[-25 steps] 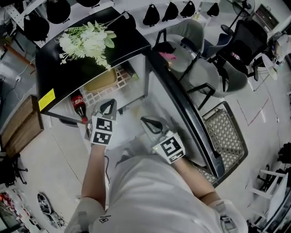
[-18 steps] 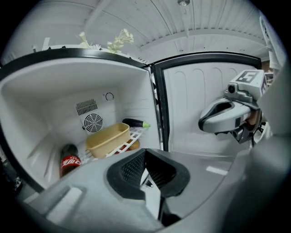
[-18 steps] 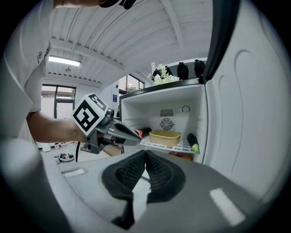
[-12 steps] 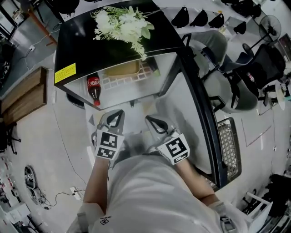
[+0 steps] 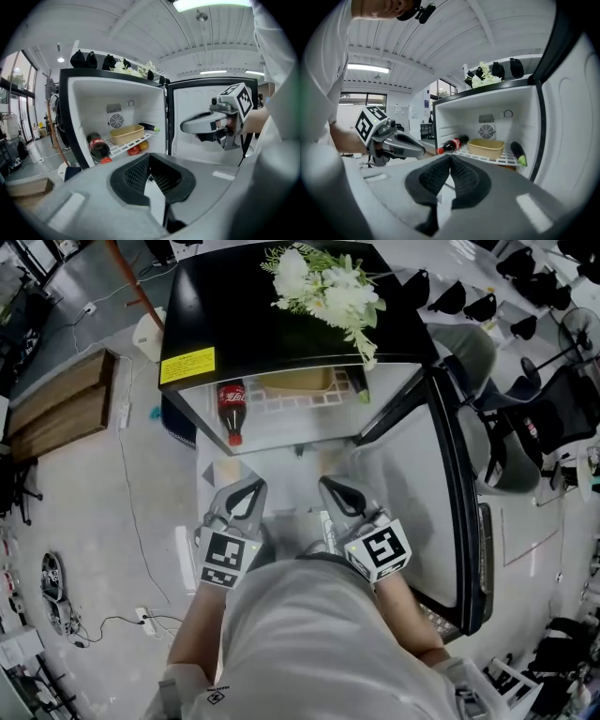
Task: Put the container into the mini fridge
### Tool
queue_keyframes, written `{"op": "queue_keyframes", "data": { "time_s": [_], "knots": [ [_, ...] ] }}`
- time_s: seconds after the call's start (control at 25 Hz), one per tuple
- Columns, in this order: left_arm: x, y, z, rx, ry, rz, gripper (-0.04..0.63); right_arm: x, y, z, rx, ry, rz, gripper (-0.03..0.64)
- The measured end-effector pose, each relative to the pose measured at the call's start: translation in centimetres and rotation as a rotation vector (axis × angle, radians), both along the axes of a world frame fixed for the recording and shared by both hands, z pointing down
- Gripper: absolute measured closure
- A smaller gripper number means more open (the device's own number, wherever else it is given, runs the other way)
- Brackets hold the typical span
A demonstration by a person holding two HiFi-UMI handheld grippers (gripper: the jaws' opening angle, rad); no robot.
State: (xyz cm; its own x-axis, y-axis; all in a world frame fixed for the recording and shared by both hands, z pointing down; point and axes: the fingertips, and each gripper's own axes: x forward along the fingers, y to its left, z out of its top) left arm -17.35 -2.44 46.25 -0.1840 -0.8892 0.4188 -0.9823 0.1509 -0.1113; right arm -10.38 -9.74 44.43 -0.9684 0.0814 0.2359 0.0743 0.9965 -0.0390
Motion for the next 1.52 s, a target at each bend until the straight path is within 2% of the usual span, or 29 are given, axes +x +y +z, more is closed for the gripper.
{"op": "queue_keyframes", "data": {
  "time_s": [0.32,0.72,1.52],
  "knots": [
    [-1.9,3.1,-1.3,0.095,0.061,-0.041,0.586,-1.4,3.2,-0.2,-0.012,-0.017,-0.022,0.614],
    [-2.9,5.2,-2.1,0.176,0.102,-0.032,0.586,-2.5,5.9,-0.6,0.000,-0.028,-0.051,0.614],
    [-2.2,5.4,-1.4,0.174,0.127,0.017,0.586,-2.6,6.7,-0.6,0.015,-0.019,-0.046,0.612]
  ]
}}
